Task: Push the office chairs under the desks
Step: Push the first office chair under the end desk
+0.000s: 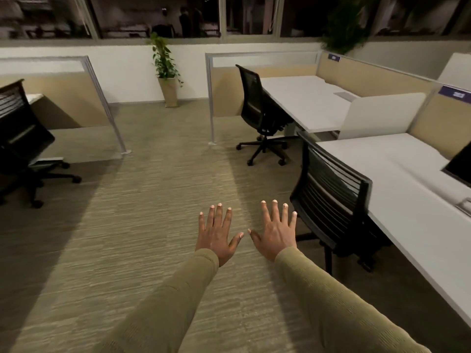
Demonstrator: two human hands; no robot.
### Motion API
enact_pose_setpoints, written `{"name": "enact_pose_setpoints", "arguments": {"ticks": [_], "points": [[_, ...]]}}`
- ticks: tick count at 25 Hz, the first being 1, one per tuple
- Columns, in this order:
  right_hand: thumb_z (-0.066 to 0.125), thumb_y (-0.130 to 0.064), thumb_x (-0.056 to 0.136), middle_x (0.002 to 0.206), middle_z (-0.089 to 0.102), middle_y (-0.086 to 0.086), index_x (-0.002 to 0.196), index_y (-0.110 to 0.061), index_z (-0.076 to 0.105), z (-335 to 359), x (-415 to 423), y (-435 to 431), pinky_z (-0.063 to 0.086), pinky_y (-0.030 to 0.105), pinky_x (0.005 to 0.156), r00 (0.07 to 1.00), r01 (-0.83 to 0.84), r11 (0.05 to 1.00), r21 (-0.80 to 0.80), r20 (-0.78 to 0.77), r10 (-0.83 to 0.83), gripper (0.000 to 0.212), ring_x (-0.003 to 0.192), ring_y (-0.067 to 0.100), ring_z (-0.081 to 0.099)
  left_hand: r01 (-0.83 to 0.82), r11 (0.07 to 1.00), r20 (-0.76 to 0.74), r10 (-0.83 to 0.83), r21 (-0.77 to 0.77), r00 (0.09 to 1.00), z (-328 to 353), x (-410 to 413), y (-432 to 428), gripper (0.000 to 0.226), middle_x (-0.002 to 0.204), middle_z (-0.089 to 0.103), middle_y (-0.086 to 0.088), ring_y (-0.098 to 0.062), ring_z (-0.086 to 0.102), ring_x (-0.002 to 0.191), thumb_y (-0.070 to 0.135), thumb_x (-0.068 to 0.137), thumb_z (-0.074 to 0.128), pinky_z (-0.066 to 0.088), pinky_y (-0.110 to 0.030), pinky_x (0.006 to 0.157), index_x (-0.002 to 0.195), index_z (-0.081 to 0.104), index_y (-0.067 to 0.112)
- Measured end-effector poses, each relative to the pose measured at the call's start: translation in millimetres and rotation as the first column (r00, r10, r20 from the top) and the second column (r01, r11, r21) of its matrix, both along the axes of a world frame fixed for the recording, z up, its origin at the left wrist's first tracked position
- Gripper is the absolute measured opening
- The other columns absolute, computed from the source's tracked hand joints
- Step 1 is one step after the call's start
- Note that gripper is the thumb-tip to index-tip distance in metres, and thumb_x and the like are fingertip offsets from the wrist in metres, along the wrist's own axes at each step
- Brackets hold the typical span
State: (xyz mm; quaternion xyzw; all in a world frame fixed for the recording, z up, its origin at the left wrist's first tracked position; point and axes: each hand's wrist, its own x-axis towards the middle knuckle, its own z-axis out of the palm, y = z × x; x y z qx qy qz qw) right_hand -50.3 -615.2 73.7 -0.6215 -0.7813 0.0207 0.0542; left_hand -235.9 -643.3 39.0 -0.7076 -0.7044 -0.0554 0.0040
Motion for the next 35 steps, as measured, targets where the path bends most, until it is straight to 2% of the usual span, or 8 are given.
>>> {"name": "enact_pose_setpoints", "arguments": {"ticks": [4,14,25,35], "points": [[0.029,-0.071,0.092,0.166,0.002,0.017,0.158,-0.020,-0.006,2,-14,97,0.000,0.063,0.120,1.000,-0.020,1.000,0.024,0.007,0.020,0.090,0.151,0.043,-0.002,-0.029,0.999,0.012,0.029,0.014,1.000,0,-15,90,0.088,0.169,-0.009,-0.010,-0.028,-0.015,0.154,0.073,0.089,-0.002,-0.015,-0.055,0.121,0.161,-0.002,0.022],[0.029,-0.072,0.093,0.166,0.003,0.017,0.158,-0.019,-0.005,3,-78,298,0.000,0.062,0.120,0.995,-0.094,0.996,0.008,0.023,0.094,0.091,0.151,0.044,-0.001,-0.087,0.994,0.060,0.083,0.065,0.995,-4,-68,289,0.091,0.169,-0.002,-0.011,-0.029,-0.010,0.155,0.076,0.089,-0.004,-0.014,-0.055,0.121,0.161,0.003,0.021],[0.030,-0.070,0.094,0.166,0.002,0.016,0.158,-0.019,-0.007,16,-206,585,0.001,0.061,0.120,1.000,-0.015,1.000,0.015,0.008,0.015,0.090,0.151,0.043,-0.001,-0.015,0.999,0.008,0.015,0.029,1.000,4,-200,579,0.086,0.169,-0.007,-0.010,-0.030,-0.013,0.154,0.071,0.091,0.002,-0.013,-0.057,0.121,0.161,-0.001,0.021],[0.031,-0.069,0.094,0.166,0.001,0.015,0.158,-0.020,-0.006,5,-255,801,0.001,0.061,0.120,1.000,0.003,1.000,-0.001,-0.021,-0.003,0.089,0.151,0.042,0.000,-0.020,1.000,0.007,0.019,0.020,1.000,5,-251,797,0.081,0.169,-0.010,-0.009,-0.028,-0.016,0.154,0.069,0.096,0.010,-0.015,-0.056,0.121,0.160,-0.004,0.022]]}}
